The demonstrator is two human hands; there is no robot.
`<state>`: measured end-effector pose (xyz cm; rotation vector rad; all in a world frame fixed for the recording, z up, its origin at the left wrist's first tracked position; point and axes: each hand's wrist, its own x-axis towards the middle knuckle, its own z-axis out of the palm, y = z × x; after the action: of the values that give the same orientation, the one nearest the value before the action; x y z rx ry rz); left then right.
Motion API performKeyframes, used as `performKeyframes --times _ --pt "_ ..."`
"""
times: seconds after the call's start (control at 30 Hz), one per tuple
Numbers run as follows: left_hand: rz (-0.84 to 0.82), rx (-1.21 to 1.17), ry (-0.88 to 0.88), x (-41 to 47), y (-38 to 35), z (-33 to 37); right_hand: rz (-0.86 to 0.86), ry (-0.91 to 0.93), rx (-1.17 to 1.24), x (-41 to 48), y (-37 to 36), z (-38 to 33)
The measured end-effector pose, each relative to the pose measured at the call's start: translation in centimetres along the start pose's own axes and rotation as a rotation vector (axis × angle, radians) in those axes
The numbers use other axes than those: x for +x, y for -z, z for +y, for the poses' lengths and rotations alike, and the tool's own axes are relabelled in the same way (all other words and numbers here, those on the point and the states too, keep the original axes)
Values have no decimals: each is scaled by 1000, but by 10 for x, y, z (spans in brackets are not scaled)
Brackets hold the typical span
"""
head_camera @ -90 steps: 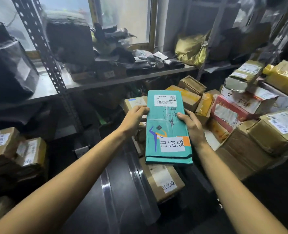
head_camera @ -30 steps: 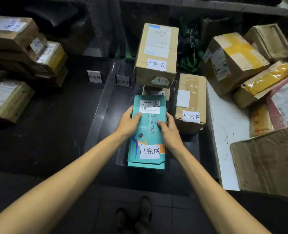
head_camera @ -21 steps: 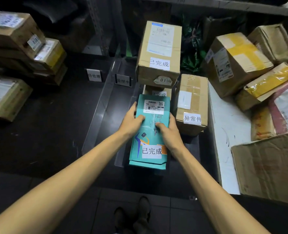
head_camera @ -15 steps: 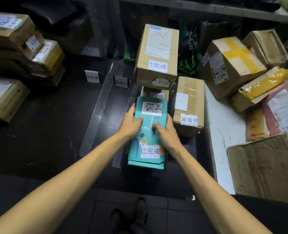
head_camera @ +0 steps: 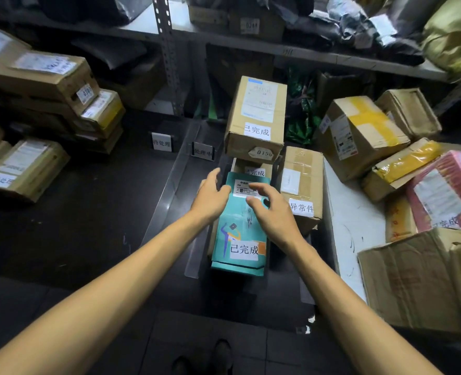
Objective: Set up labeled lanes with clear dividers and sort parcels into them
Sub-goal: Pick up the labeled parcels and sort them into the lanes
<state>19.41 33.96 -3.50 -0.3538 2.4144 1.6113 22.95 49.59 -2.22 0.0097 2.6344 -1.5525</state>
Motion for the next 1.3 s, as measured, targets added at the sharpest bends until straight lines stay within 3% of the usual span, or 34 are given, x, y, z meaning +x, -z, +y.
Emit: performKeyframes --times 0.27,0.5,0.77,1.0,1.3 --pt "80 105 -143 -43 78 21 -127 176 52 14 -27 -73" --pt "240 93 -166 -77 199 -3 -292 261 187 24 -101 -164" --pt "418 31 -154 -118 334 -40 -516 351 179 25 -199 -251" --pt "500 -41 -195 -132 451 -69 -574 457 150 21 -296 -335" --pt "549 -98 -215 -108 562 -108 -588 544 -50 36 -386 -391"
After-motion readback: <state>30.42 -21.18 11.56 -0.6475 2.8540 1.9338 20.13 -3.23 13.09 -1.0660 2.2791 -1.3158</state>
